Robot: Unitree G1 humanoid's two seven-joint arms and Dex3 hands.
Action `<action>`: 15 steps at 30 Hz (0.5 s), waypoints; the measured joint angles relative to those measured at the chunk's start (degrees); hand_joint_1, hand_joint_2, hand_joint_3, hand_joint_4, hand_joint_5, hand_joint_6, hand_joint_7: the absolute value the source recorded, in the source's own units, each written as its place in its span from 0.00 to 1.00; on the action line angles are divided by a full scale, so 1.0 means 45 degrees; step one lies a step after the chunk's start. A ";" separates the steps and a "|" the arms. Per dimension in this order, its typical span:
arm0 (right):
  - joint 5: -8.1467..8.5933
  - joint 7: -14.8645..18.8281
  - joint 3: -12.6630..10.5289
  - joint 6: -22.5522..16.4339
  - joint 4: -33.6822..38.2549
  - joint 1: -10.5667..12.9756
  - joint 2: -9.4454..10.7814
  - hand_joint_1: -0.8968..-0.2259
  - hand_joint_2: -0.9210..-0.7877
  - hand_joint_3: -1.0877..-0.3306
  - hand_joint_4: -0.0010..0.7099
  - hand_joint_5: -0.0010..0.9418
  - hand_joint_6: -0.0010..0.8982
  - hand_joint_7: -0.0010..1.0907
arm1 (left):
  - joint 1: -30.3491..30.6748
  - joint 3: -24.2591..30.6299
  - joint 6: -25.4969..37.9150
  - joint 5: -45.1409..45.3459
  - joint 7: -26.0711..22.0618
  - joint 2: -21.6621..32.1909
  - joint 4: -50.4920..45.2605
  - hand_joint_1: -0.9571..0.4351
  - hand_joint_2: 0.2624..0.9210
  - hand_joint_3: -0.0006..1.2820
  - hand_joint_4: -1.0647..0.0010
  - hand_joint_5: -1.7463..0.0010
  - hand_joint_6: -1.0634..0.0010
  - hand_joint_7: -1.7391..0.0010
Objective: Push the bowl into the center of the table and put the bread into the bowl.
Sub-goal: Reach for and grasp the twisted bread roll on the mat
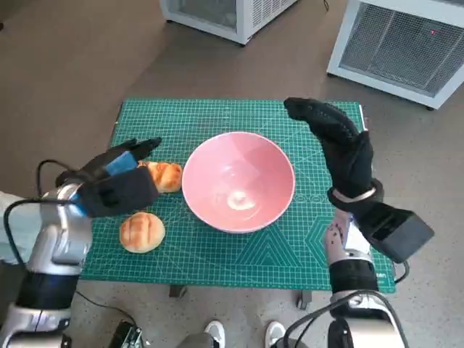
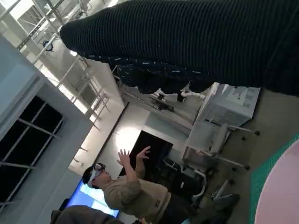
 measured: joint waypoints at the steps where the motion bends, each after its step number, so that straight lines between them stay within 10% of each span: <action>1: 0.0003 0.0000 0.0003 0.0001 0.0000 0.0002 0.0010 0.14 0.00 0.33 0.28 0.00 0.00 0.55 | -0.0158 -0.0139 -0.0015 0.0013 0.0089 -0.0008 0.0309 0.73 0.72 0.01 0.92 1.00 0.77 0.99; 15: 0.0042 0.0000 0.0041 0.0119 -0.0095 0.0147 0.0047 0.14 0.00 0.33 0.27 0.00 0.00 0.55 | -0.2269 -0.2554 -0.0600 0.0968 0.1351 -0.0667 0.5690 0.71 0.75 0.01 0.74 0.98 0.64 0.99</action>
